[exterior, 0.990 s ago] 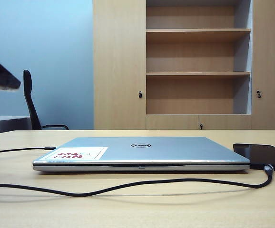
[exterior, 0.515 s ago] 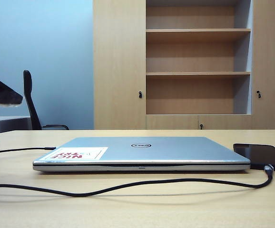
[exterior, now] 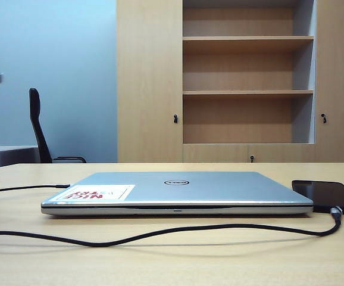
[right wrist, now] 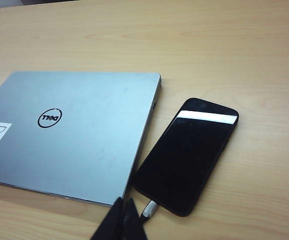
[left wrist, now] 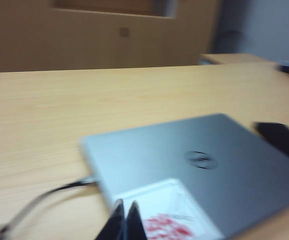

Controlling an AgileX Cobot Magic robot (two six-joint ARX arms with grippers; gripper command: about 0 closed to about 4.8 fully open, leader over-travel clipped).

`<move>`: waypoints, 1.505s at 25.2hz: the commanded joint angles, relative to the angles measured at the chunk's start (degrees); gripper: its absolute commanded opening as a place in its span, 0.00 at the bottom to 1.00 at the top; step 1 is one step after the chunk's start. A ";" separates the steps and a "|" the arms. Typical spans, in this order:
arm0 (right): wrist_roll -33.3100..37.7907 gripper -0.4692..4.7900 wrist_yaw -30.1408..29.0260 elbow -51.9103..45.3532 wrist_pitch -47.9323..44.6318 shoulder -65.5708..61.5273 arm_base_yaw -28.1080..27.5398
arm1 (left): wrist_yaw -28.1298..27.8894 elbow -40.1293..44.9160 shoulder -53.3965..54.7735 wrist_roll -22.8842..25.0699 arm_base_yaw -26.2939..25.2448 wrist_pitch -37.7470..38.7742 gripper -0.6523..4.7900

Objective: Pick up the charging cable and the phone, plug the charging cable into the charging port on the phone, and finally place them back on the table.

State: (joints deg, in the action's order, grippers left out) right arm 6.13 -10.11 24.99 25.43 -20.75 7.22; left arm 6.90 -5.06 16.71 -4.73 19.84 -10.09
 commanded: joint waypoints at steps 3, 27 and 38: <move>-0.15 0.10 -0.07 0.20 -1.09 0.00 0.00 | -0.04 1.38 -6.86 0.31 -9.99 1.57 0.11; -0.17 0.10 -0.07 0.20 -1.07 0.00 0.00 | -0.04 4.87 -16.35 7.50 -18.78 7.08 0.11; -0.17 0.10 -0.07 0.20 -1.07 0.00 0.00 | -0.07 4.87 -16.37 -0.20 -18.78 7.02 0.11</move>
State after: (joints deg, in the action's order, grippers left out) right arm 6.13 -10.09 24.99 25.43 -20.78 7.22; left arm 6.70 -0.21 0.34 -3.03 1.19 -2.44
